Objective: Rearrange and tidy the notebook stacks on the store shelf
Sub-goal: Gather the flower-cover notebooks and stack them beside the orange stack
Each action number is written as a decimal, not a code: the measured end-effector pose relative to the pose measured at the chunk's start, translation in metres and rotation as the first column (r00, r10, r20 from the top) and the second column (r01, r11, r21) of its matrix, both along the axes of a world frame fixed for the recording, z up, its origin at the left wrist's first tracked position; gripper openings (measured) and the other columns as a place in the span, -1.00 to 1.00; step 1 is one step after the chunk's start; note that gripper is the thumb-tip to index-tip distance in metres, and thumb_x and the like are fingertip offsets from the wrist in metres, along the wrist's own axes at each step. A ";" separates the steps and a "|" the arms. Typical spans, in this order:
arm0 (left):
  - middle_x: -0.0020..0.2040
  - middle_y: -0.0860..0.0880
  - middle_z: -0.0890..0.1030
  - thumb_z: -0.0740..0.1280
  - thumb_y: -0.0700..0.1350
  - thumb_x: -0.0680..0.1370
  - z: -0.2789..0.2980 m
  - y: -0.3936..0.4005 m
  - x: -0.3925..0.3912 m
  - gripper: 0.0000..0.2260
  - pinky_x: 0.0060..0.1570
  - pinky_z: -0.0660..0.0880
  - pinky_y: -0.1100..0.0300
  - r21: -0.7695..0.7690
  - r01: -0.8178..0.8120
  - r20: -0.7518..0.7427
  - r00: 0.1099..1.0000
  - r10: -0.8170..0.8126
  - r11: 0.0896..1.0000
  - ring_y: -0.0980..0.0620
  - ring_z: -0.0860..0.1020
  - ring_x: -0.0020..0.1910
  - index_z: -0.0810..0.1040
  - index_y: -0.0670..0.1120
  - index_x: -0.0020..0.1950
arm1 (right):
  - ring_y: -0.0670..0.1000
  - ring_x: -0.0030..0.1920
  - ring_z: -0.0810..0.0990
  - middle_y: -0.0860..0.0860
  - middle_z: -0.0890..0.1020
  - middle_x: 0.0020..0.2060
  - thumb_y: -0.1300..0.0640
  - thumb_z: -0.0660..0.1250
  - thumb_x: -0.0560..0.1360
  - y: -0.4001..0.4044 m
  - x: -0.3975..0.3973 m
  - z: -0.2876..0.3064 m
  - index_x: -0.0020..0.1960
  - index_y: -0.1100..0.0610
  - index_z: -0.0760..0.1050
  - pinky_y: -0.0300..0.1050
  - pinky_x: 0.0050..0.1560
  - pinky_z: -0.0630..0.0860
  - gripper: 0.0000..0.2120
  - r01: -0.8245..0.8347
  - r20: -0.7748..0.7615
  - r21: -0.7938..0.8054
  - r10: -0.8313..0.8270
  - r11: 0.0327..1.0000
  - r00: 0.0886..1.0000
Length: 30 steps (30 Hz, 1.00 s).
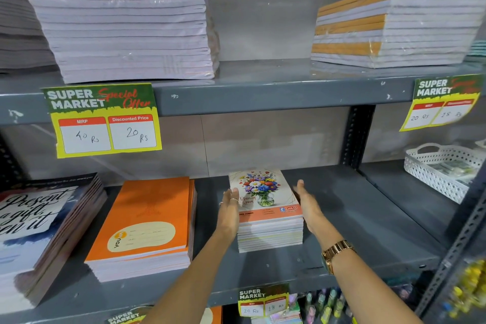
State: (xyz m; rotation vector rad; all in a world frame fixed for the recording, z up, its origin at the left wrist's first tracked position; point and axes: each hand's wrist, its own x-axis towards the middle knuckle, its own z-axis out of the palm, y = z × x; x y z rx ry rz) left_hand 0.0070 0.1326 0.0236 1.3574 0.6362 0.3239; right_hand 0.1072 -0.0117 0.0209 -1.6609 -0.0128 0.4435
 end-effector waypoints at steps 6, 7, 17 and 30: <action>0.45 -0.06 0.35 0.15 0.07 0.57 -0.009 -0.007 -0.022 -0.57 0.32 0.42 -0.07 0.679 0.005 0.039 0.998 -0.044 0.734 -0.08 0.38 0.38 0.31 -0.03 0.41 | 0.13 0.19 0.56 0.14 0.62 0.17 0.01 0.13 0.55 -0.018 -0.018 -0.010 0.22 0.22 0.55 -0.16 0.18 0.39 -0.60 0.233 0.783 -0.276 0.078 0.933 0.617; 0.46 -0.05 0.34 0.15 0.06 0.58 -0.013 -0.008 -0.025 -0.58 0.37 0.36 -0.03 0.758 0.045 0.006 0.997 -0.075 0.651 -0.06 0.33 0.42 0.32 -0.04 0.41 | 0.13 0.18 0.57 0.13 0.63 0.16 0.00 0.09 0.52 -0.021 -0.019 -0.017 0.20 0.22 0.56 -0.12 0.22 0.40 -0.55 0.231 0.826 -0.339 0.170 0.912 0.537; 0.52 0.03 0.20 0.12 -0.06 0.62 -0.023 -0.004 -0.039 -0.58 0.48 0.07 0.15 0.950 0.264 -0.232 0.954 -0.188 0.164 0.06 0.08 0.52 0.17 0.03 0.47 | 0.10 0.16 0.62 0.09 0.68 0.09 0.04 0.10 0.49 -0.026 -0.034 -0.033 0.12 0.20 0.63 0.04 0.17 0.53 -0.58 0.295 0.833 -0.546 0.469 0.785 0.293; 0.52 0.03 0.21 0.07 -0.02 0.63 -0.025 -0.004 -0.036 -0.59 0.41 -0.08 0.28 0.958 0.224 -0.189 0.963 -0.190 0.181 0.05 0.08 0.52 0.17 -0.01 0.48 | 0.07 0.14 0.64 0.08 0.69 0.08 0.03 0.09 0.51 -0.023 -0.042 -0.040 0.10 0.20 0.64 0.02 0.02 0.63 -0.58 0.324 0.830 -0.551 0.469 0.769 0.301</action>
